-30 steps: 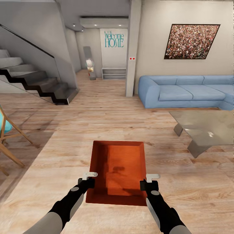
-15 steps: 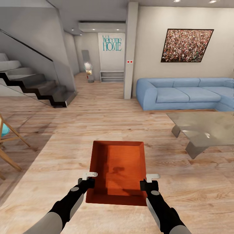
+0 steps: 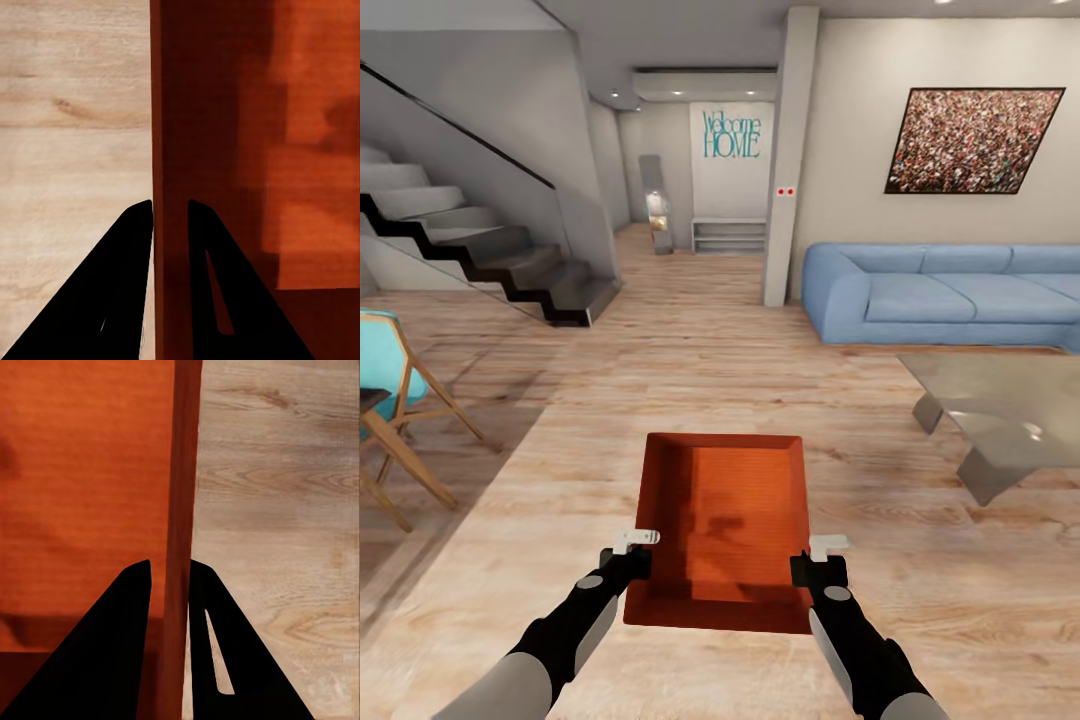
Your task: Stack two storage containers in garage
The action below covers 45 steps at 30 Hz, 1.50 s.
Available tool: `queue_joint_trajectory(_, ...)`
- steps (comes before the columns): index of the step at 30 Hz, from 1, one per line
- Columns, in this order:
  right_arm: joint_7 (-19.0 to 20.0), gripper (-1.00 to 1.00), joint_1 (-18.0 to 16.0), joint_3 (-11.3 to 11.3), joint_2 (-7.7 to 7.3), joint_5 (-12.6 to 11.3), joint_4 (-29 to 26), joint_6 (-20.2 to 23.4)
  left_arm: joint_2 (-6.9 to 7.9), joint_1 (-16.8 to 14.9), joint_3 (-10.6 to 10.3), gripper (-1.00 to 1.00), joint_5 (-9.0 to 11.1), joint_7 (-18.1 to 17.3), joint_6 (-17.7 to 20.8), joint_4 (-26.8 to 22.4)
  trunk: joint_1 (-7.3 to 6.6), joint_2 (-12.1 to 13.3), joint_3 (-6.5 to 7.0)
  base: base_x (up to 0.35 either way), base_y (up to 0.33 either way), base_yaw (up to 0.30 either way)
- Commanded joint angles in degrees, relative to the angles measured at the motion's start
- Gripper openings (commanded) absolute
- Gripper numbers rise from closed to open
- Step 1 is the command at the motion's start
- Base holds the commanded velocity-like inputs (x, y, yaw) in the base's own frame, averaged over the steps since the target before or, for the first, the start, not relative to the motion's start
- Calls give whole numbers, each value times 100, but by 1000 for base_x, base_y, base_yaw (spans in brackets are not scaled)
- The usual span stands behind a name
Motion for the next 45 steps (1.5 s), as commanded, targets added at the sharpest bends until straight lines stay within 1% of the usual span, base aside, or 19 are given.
queue_joint_trajectory(1, -57, -100, 1, -15, 134, 10, -4, 55, -41, -3, -12, -100, 4, 50, 20, -18, 0, -3, -5, 0, 0, 270)
queue_joint_trajectory(8, -53, -100, 1, -11, 134, 10, -4, 55, -41, -3, -9, -100, -2, 50, 25, -18, 0, -3, -5, 11, 0, 269)
queue_joint_trajectory(13, -49, -100, 1, -11, 134, 10, -4, 55, -41, -3, -12, -100, -4, 50, 34, 14, 0, -3, -5, 212, 0, 140)
queue_joint_trajectory(45, -48, -100, 1, -13, 126, 19, -4, 52, -41, -3, -8, -100, 12, 50, 29, 44, 0, -3, -5, 332, 0, 5)
